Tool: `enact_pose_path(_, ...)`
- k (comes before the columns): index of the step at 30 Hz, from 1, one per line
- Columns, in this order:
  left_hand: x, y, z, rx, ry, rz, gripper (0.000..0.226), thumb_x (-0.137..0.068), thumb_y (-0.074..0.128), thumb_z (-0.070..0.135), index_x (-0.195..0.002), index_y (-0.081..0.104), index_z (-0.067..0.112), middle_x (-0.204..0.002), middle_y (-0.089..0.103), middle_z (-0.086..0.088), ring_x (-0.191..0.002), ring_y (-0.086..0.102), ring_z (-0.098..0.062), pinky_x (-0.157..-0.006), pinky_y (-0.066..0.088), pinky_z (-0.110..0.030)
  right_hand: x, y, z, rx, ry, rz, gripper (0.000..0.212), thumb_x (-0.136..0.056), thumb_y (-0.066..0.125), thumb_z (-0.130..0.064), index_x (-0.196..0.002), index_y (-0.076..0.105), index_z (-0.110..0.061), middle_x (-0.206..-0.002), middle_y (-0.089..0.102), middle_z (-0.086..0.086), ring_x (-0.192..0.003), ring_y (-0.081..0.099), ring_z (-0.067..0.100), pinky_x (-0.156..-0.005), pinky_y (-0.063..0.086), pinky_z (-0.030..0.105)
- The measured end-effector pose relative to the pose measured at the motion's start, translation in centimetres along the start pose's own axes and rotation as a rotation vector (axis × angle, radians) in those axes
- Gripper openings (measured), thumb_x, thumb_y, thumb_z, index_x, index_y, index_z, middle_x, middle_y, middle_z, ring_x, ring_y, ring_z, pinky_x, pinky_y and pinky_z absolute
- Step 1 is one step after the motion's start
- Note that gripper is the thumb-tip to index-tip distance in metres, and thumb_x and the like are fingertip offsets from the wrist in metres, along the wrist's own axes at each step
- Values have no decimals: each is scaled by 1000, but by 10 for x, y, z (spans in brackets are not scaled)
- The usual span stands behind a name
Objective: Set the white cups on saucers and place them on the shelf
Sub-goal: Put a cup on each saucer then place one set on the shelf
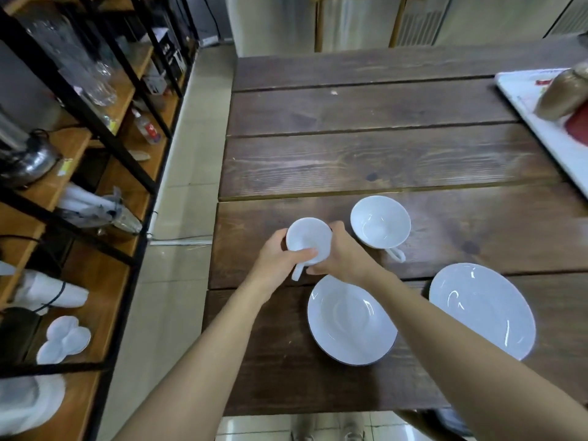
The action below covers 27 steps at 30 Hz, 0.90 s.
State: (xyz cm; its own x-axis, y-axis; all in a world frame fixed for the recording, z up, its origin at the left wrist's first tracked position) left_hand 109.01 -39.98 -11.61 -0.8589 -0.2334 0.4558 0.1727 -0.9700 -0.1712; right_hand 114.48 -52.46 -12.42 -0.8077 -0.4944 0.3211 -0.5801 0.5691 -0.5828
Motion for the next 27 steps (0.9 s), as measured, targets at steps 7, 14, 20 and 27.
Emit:
enact_pose_path(7, 15, 25, 8, -363, 202, -190, 90, -60, 87, 10, -129, 34, 33, -121, 43, 17, -108, 46, 0, -82, 40, -15, 34, -10, 16, -55, -102, 215, 75, -58, 84, -40, -118, 44, -19, -109, 57, 0, -99, 58, 15, -84, 53, 36)
enact_pose_path(14, 34, 47, -5, -504, 233, -319, 92, -59, 87, 16, -130, 31, 29, -124, 40, 12, -119, 41, -12, -96, 41, -32, 57, 5, 59, 10, -41, 215, 86, -53, 72, -71, -120, 48, -24, -112, 59, 2, -103, 61, 16, -84, 57, 42)
enact_pose_path(20, 49, 58, -22, -489, 199, -355, 89, -60, 87, 16, -130, 33, 29, -128, 43, 7, -114, 43, -13, -89, 41, -29, 65, 25, 98, -27, 52, 156, 94, -42, 75, -75, -115, 50, -21, -109, 60, 0, -98, 63, 14, -72, 60, 39)
enact_pose_path(27, 59, 59, -31, -441, 177, -378, 89, -61, 85, 12, -130, 32, 33, -128, 41, 11, -116, 41, -13, -89, 38, -25, 68, 41, 115, -79, 75, 183, 101, -40, 78, -73, -123, 48, -23, -113, 61, -4, -101, 63, 10, -75, 59, 34)
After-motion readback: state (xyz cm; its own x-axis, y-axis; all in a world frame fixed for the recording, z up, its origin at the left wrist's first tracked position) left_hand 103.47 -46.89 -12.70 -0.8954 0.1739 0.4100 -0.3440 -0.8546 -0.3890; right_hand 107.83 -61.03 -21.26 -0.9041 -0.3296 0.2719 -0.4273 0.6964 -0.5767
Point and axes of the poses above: each hand's wrist, its own x-axis away from the middle knuckle, its own y-axis out of the palm, z = x × y, the point moved 4 cm from there along -x, towards the middle knuckle
